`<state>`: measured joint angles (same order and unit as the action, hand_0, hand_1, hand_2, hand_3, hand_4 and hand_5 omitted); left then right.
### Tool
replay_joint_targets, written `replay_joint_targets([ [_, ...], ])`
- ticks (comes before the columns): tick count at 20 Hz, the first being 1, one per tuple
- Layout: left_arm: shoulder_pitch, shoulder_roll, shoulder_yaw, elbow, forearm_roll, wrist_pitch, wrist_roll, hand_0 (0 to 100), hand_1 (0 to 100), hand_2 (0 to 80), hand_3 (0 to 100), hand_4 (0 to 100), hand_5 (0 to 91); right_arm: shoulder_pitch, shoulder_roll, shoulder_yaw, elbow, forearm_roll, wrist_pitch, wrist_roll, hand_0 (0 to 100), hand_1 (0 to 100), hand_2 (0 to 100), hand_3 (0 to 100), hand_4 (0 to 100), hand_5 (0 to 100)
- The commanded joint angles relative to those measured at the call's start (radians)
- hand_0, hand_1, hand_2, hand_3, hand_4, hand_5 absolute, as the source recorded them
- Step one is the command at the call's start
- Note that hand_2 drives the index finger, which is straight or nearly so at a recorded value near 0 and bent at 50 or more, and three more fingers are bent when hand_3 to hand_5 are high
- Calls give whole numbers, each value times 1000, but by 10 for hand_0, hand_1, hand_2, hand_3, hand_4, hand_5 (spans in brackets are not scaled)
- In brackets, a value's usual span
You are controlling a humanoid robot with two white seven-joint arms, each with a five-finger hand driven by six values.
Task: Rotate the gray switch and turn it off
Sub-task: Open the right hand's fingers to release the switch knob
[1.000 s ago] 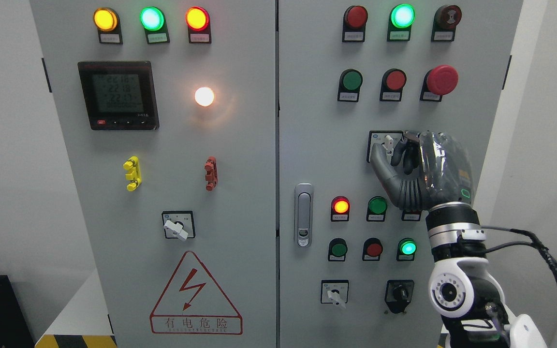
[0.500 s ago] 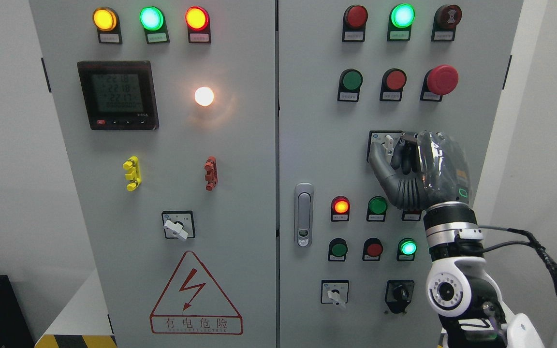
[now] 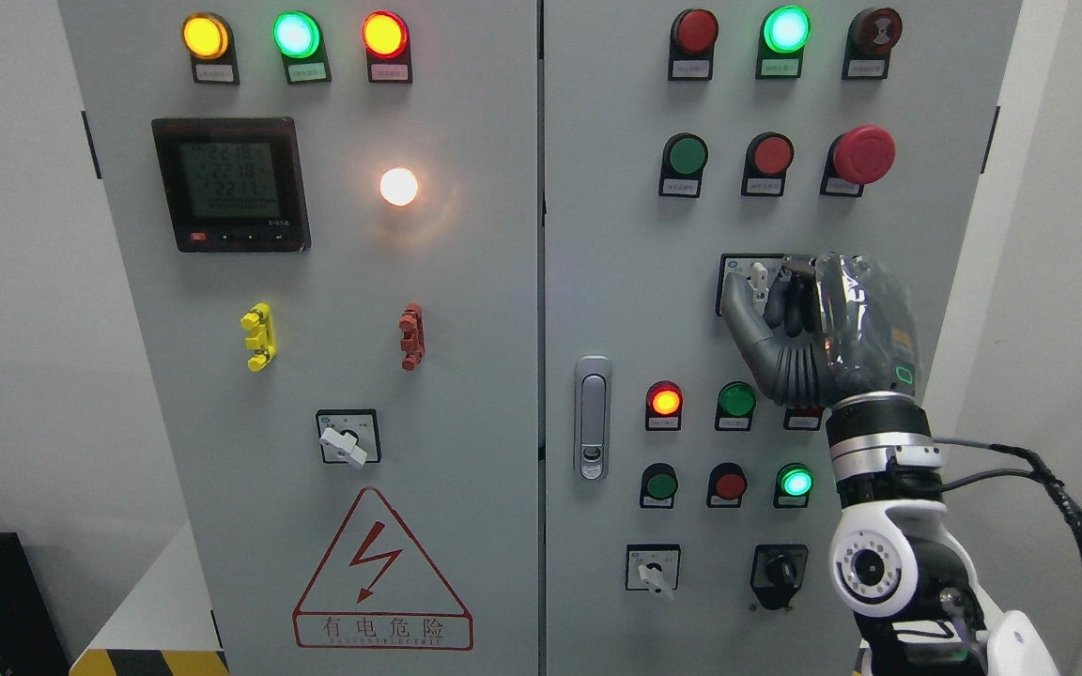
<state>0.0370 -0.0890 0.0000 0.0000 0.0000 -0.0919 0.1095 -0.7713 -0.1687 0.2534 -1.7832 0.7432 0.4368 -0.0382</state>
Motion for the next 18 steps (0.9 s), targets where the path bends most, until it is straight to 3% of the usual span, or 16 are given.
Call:
replay_joint_targets([
  [1,1,0,32,23,-8,0,1,120,389,0,0,0,0,3,-8,-16,-25,2,-1,-2,525,332,733,1000,888,1000],
  [8,0,0,32,23,-8,1,1,120,389,0,0,0,0,20,-12,-42,-82,39,-10,-5,524,352,723,999,887,1000],
  [10,0,0,32,23,-8,1,1,120,389,0,0,0,0,32,-14,-54,-107,39,-18,-23,522,362,701,976,869,1000],
  [13,0,0,32,23,-8,1,-1,120,389,0,0,0,0,75,-14,-91,-159,39,-100,-49,522,377,629,940,802,981],
  [18,0,0,32,23,-8,1,-1,120,389,0,0,0,0,142,-12,-117,-237,53,-203,-75,516,410,477,746,602,647],
])
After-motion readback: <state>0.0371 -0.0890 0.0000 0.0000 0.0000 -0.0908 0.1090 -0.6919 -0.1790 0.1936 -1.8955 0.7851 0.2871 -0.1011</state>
